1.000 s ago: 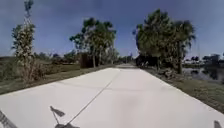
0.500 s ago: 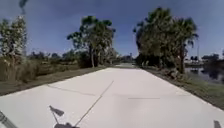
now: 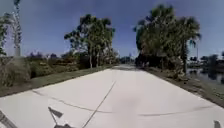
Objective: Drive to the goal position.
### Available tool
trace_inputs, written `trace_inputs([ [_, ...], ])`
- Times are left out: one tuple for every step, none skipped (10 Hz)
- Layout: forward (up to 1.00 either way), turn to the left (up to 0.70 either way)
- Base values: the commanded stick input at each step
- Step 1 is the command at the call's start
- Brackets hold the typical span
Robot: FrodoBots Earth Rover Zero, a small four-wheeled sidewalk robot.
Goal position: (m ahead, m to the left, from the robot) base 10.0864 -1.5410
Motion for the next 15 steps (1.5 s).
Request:
trace_inputs([
  [0.85,0.0],
  [0.85,0.0],
  [0.85,0.0],
  [0.85,0.0],
  [0.85,0.0],
  [0.85,0.0],
  [0.85,0.0],
  [0.85,0.0],
  [0.85,0.0],
  [0.85,0.0],
  [0.85,0.0],
  [0.85,0.0],
  [0.85,0.0],
  [0.85,0.0],
  [0.85,-0.34],
])
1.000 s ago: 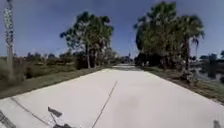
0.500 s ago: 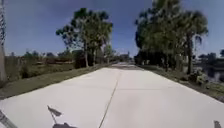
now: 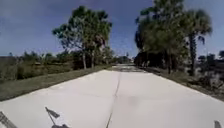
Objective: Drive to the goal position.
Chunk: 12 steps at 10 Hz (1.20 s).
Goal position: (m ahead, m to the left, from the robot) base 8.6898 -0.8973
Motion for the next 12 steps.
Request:
trace_inputs([
  [0.85,-0.34],
  [0.85,-0.18],
  [0.85,0.0],
  [0.85,0.0],
  [0.85,0.0],
  [0.85,0.0],
  [0.85,0.0],
  [0.85,0.0],
  [0.85,0.0],
  [0.85,0.0],
  [0.85,0.0],
  [0.85,0.0],
])
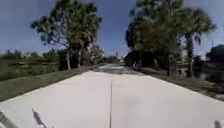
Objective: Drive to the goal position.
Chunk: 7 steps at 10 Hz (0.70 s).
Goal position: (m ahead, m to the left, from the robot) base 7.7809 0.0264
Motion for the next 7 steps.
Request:
trace_inputs([
  [0.85,0.0],
  [0.85,0.0],
  [0.85,0.0],
  [0.85,0.0],
  [0.85,0.0],
  [0.85,0.0],
  [0.85,0.0],
])
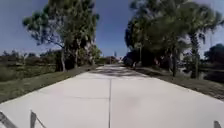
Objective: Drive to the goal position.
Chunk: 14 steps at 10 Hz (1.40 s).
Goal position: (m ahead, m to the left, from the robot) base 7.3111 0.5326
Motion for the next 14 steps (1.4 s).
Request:
trace_inputs([
  [0.85,0.0],
  [0.85,0.0],
  [0.85,0.0],
  [0.85,0.0],
  [0.85,0.0],
  [0.85,0.0],
  [0.85,0.0],
  [0.85,0.0],
  [0.85,0.0],
  [0.85,0.0],
  [0.85,0.0],
  [0.85,0.0],
  [0.85,0.0],
  [0.85,0.0],
])
